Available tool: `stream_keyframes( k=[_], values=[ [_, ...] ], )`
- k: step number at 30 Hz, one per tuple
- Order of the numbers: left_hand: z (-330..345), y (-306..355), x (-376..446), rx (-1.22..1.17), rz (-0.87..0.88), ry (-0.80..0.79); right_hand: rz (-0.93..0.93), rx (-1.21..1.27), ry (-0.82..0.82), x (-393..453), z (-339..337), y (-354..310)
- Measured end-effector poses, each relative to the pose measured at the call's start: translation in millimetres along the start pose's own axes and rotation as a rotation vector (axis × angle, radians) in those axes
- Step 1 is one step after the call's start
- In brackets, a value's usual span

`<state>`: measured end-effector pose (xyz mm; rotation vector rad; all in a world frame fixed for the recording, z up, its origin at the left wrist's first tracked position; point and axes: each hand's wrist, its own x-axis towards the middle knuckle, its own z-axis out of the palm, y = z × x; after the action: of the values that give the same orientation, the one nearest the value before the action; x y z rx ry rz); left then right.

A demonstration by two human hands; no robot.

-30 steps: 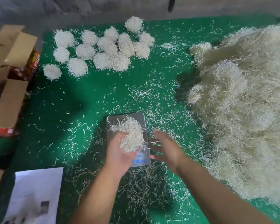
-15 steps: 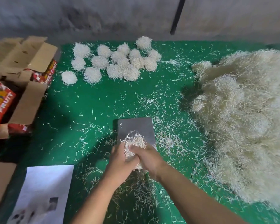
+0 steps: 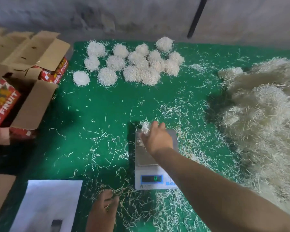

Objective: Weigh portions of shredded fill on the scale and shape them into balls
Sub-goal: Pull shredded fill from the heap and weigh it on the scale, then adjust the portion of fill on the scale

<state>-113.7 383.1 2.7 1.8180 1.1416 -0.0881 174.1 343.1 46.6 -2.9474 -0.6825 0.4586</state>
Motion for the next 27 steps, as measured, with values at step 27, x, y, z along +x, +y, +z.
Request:
stream_keyframes(
  k=[27],
  values=[
    [49.1,-28.1,93.8,0.649,0.271,0.238,0.396,0.582,0.096,-48.9,-28.8,199.2]
  ],
)
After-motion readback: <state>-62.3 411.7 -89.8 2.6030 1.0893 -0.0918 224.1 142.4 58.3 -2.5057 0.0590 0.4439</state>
